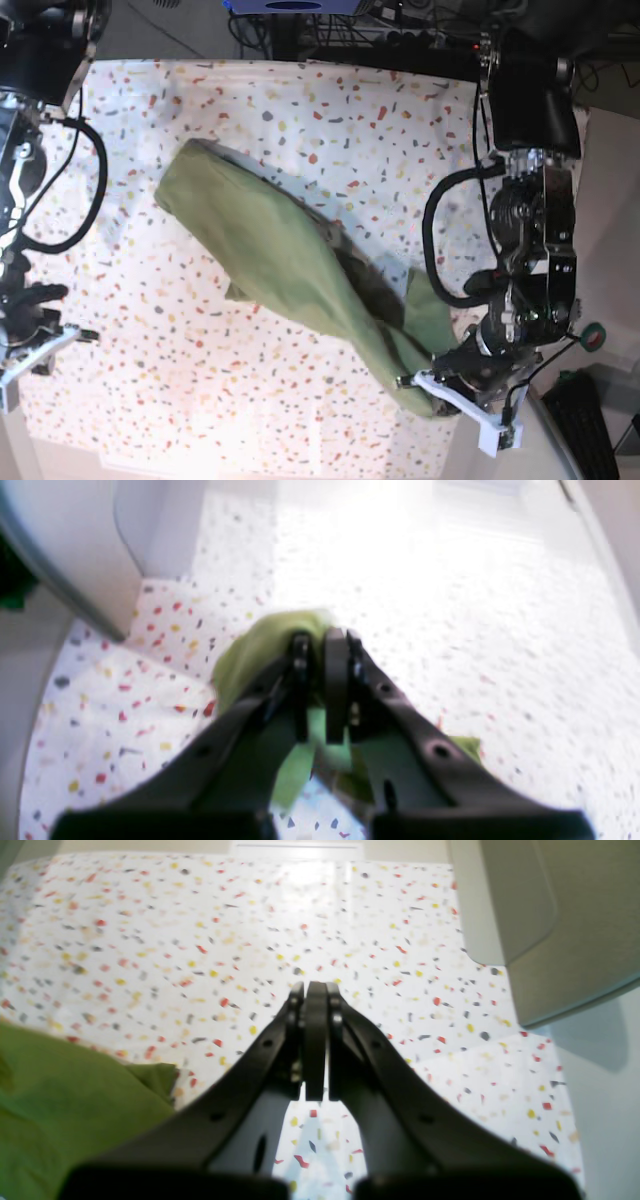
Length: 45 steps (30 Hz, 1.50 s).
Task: Layout the t-shirt on the table in an organized manner, then fold the t-shirt properly
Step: 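Drag the t-shirt with the left gripper away from the right gripper, then lift and shake the t-shirt between both grippers, then lay it flat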
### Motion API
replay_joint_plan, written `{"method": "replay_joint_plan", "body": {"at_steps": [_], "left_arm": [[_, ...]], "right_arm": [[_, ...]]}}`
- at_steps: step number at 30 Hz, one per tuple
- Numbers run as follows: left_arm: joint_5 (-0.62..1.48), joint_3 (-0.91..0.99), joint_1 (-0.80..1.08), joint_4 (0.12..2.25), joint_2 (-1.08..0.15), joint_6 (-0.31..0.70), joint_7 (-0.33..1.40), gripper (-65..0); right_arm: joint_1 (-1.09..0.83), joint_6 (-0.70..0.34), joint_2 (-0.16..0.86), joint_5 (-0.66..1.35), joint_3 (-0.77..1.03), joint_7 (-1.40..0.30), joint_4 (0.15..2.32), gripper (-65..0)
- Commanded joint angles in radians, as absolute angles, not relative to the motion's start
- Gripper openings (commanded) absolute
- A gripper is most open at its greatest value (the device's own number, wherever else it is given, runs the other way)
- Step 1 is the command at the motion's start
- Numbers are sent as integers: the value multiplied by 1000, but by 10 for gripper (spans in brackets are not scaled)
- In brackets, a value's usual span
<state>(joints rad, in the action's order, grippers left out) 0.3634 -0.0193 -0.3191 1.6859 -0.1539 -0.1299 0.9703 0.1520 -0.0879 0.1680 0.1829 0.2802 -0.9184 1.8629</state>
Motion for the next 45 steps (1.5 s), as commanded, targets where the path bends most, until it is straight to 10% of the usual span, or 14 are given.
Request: {"method": "replay_joint_plan", "body": {"at_steps": [1, 8, 14, 45], "left_arm": [[375, -28, -311, 1673, -139, -125, 993, -650], [374, -21, -168, 1590, -137, -125, 946, -650], [374, -21, -36, 1590, -234, -125, 894, -650], [374, -21, 94, 1596, -266, -125, 895, -650]], "right_arm": [[170, -84, 176, 183, 288, -931, 1834, -650], [154, -108, 110, 186, 308, -842, 1512, -623], [64, -242, 8, 186, 308, -751, 1440, -216], [-147, -171, -113, 186, 300, -585, 1322, -272]]}}
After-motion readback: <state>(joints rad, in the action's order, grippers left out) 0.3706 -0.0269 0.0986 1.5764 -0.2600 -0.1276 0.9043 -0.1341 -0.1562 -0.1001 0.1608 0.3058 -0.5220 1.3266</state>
